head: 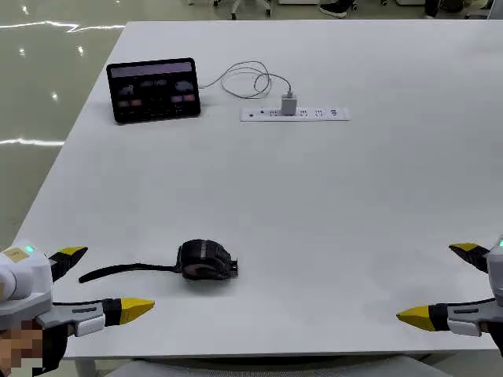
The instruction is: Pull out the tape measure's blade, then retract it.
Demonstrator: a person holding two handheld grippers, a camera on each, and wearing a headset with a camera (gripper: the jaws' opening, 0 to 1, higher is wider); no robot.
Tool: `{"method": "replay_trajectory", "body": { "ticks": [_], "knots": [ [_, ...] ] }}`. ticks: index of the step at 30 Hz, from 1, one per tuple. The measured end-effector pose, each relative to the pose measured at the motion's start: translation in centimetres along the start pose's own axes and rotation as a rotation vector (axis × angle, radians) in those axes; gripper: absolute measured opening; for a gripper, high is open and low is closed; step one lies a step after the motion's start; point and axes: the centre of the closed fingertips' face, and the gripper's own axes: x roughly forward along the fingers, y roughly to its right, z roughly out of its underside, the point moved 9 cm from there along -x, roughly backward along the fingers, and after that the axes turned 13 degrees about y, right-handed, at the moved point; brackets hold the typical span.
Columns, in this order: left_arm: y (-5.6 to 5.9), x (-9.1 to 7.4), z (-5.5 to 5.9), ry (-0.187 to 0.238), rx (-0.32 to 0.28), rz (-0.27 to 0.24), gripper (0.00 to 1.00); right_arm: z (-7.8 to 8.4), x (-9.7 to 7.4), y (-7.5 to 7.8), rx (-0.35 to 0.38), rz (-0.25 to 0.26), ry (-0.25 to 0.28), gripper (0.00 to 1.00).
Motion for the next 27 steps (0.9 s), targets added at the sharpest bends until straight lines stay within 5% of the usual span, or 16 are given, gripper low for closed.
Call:
{"method": "replay_trajectory", "body": {
  "ticks": [24, 27],
  "knots": [
    [-0.8, 0.6, -0.4, -0.008, 0.025, 0.021, 1.0, -1.0, 0.0, 0.3, -0.045, 0.024, 0.019, 0.99],
    [-0.8, 1.2, -0.5, -0.063, 0.027, 0.07, 1.0, -1.5, 0.3, 0.3, -0.021, 0.027, 0.033, 1.0]
  ]
}}
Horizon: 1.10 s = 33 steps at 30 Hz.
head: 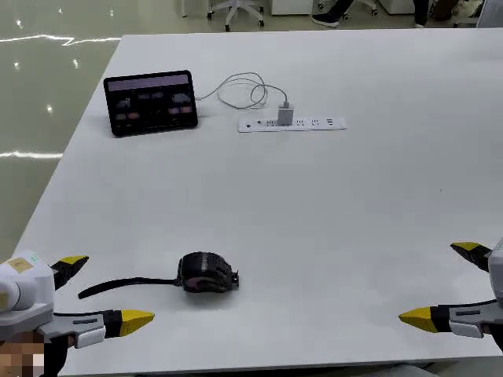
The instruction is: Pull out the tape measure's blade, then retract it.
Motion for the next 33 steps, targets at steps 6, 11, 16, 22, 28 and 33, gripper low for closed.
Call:
{"method": "replay_trajectory", "body": {
  "ticks": [6, 11, 16, 22, 28, 33],
  "knots": [
    [-0.6, 1.4, -0.6, -0.007, 0.067, 0.062, 1.0, -0.6, 1.6, -0.4, -0.043, -0.047, -0.016, 1.0],
    [-1.0, 2.8, -1.6, -0.049, 0.109, 0.096, 1.0, -1.8, 2.6, -0.5, -0.059, -0.068, -0.001, 1.0],
    [-0.8, 4.2, -2.5, -0.063, 0.143, 0.156, 1.0, -2.7, 3.6, -0.7, -0.077, -0.086, 0.01, 1.0],
    [-0.3, 5.5, -2.8, -0.098, 0.18, 0.233, 1.0, -3.4, 4.3, -1.2, -0.093, -0.11, 0.019, 1.0],
    [0.0, 6.3, -2.7, -0.137, 0.229, 0.271, 0.99, -3.3, 4.5, -1.4, -0.099, -0.12, 0.025, 1.0],
    [0.2, 6.9, -2.1, -0.176, 0.251, 0.321, 0.96, -3.2, 4.8, -1.9, -0.098, -0.137, 0.019, 1.0]
  ]
}}
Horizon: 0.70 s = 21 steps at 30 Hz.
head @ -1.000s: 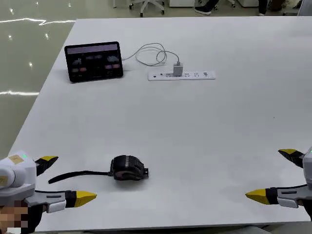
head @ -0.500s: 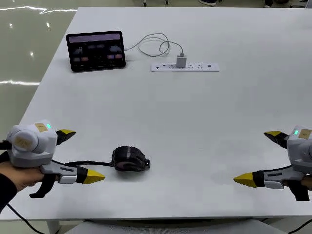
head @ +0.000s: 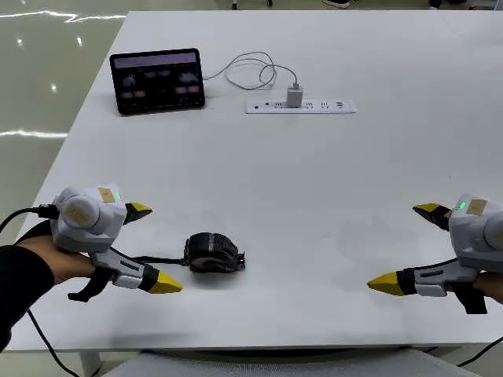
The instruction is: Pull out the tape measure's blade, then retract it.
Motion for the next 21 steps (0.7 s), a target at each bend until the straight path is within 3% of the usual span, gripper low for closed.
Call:
{"method": "replay_trajectory", "body": {
  "ticks": [10, 14, 21],
  "knots": [
    [0.1, 1.0, -0.6, -0.013, 0.035, 0.054, 0.92, -0.3, 1.5, -1.0, 0.015, -0.036, 0.022, 1.0],
    [0.0, 1.6, -0.8, -0.036, 0.045, 0.079, 0.91, -0.3, 2.8, -1.9, -0.012, -0.082, -0.001, 1.0],
    [0.0, 2.9, -1.1, -0.091, 0.048, 0.131, 0.91, -1.3, 4.6, -2.4, -0.043, -0.128, 0.011, 1.0]
  ]
}}
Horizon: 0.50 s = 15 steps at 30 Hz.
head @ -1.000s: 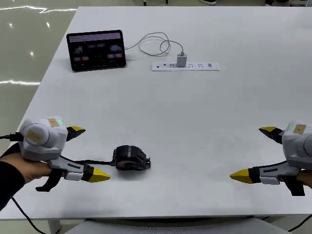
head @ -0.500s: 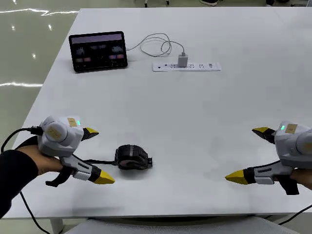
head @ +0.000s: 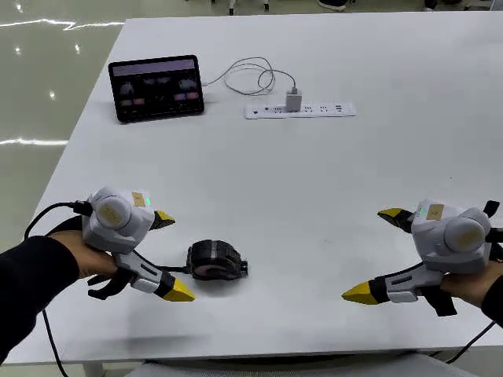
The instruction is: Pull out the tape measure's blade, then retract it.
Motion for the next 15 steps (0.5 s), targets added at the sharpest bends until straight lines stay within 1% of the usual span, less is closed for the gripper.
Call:
{"method": "replay_trajectory", "body": {
  "ticks": [3, 6, 9, 11, 12, 14, 15],
  "knots": [
    [-0.1, 0.6, -0.4, -0.011, 0.026, 0.017, 0.9, -0.4, 0.9, -0.1, -0.013, -0.022, 0.0, 1.0],
    [-0.2, 1.2, -0.8, -0.019, 0.033, 0.034, 0.89, -0.8, 1.7, 0.0, -0.024, -0.037, -0.005, 1.0],
    [-0.2, 1.7, -1.0, -0.038, 0.04, 0.052, 0.85, -1.1, 2.5, 0.3, -0.036, -0.056, -0.004, 1.0],
    [-0.3, 2.0, -1.1, -0.048, 0.051, 0.062, 0.84, -1.3, 3.1, 0.2, -0.048, -0.071, -0.009, 1.0],
    [-0.5, 2.1, -1.2, -0.052, 0.056, 0.066, 0.84, -1.4, 3.3, 0.2, -0.053, -0.076, -0.012, 1.0],
    [-0.5, 2.4, -1.1, -0.067, 0.054, 0.096, 0.82, -1.8, 3.8, 0.0, -0.065, -0.089, -0.006, 1.0],
    [-0.5, 2.5, -1.2, -0.072, 0.06, 0.103, 0.81, -2.1, 4.1, -0.1, -0.071, -0.097, 0.005, 1.0]
  ]
}}
